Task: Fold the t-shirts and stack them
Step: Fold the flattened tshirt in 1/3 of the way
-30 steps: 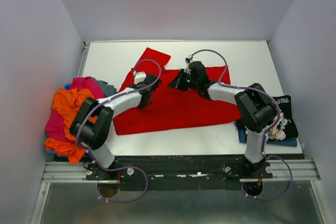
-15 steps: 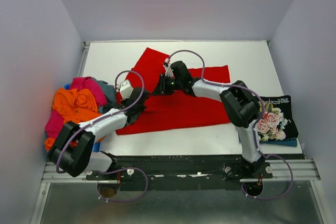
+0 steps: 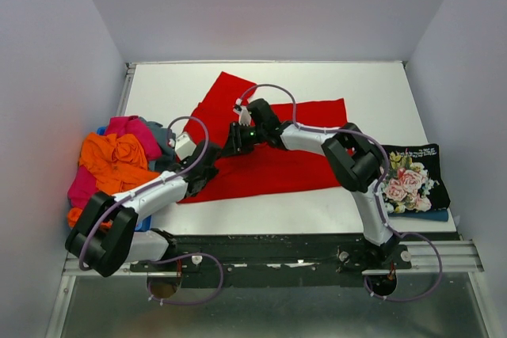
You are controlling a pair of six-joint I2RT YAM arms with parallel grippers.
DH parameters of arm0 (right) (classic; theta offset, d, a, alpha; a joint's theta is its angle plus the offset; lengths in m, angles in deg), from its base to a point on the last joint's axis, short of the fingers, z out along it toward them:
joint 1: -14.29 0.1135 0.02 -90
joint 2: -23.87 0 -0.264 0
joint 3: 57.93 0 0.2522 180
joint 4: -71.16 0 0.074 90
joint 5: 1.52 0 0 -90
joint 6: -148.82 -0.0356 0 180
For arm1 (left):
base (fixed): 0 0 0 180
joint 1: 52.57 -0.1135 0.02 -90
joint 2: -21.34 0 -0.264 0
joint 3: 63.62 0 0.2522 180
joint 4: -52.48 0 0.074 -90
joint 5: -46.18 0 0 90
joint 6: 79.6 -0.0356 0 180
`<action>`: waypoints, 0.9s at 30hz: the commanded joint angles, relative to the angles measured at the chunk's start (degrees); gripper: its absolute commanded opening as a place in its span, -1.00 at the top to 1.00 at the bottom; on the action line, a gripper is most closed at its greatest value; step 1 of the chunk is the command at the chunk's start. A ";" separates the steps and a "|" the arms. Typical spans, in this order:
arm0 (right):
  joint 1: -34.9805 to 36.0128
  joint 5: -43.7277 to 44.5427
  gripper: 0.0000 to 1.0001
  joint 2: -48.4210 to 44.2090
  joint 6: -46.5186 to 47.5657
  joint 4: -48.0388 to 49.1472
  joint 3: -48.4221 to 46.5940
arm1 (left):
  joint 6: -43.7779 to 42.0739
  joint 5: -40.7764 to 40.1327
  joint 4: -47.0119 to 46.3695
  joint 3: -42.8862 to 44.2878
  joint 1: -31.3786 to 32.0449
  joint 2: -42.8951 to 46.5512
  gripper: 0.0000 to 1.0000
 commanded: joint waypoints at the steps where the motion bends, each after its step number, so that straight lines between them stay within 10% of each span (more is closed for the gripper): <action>1: 1.33 -3.14 0.14 1.64 0.78 -0.54 -0.48 | 1.31 1.00 1.01 -1.71 -0.09 5.54 0.18; 15: 3.97 -0.76 0.00 1.82 5.17 -5.11 -3.47 | 0.17 -4.01 14.46 2.42 -2.37 13.29 0.20; 27: 9.07 10.66 -0.06 -2.75 16.77 -0.81 -0.39 | -9.41 1.61 19.74 12.96 -17.13 14.08 0.20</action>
